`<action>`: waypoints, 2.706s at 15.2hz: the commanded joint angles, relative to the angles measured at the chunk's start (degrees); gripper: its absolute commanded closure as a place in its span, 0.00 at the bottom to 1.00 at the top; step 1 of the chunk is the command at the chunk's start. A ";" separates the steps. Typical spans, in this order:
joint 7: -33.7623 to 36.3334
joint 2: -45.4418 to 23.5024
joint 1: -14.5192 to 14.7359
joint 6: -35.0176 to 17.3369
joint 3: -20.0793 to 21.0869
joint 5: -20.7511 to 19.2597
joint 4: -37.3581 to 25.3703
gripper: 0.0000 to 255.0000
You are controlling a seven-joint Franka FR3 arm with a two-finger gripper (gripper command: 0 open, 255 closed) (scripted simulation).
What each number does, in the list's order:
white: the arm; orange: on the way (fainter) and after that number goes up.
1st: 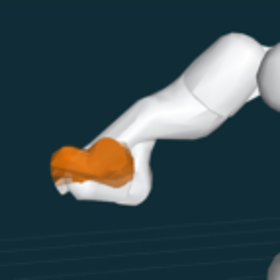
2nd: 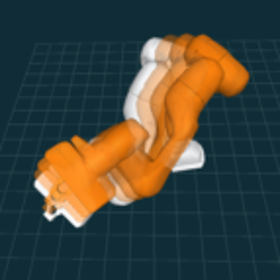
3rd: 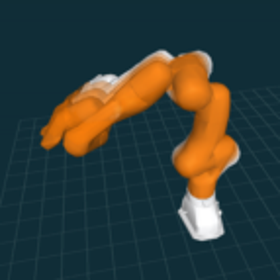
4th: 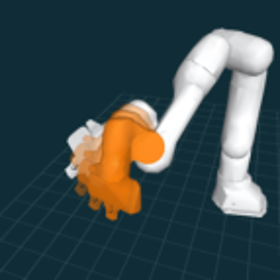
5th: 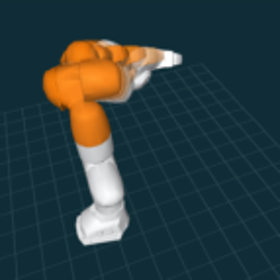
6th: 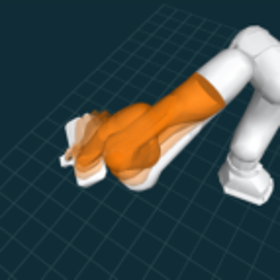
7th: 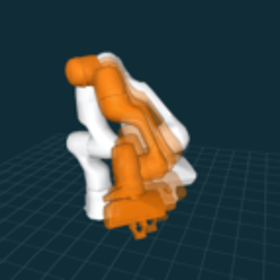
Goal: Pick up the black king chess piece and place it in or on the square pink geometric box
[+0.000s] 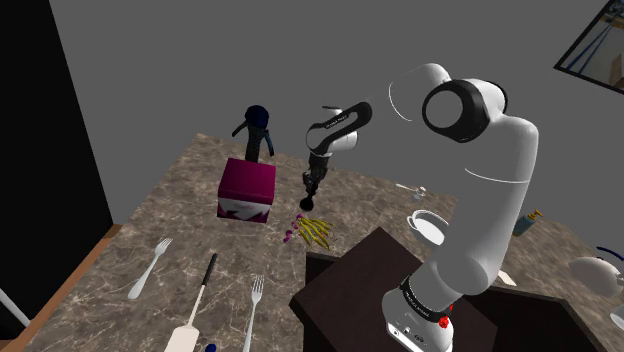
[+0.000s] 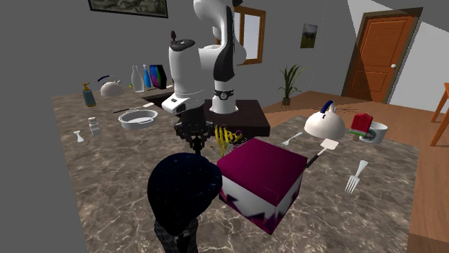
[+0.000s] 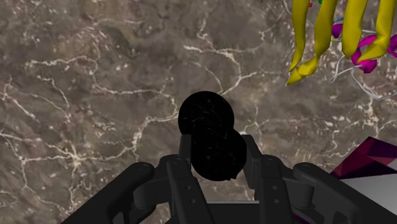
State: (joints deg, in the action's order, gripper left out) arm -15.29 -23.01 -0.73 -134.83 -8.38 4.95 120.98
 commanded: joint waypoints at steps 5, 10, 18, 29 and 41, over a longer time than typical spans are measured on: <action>0.53 3.47 0.30 3.49 -0.40 -0.77 -0.06 1.00; 0.96 6.26 0.50 6.72 -0.67 -1.41 -0.54 1.00; 1.58 10.25 0.72 12.07 -0.97 -2.32 -1.97 1.00; 2.25 14.72 0.91 19.73 -1.18 -3.28 -5.23 1.00; 3.75 16.93 1.61 27.90 -0.70 -3.61 -11.24 1.00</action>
State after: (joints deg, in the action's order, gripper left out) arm -12.02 -5.75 0.62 -107.45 -9.33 1.23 110.56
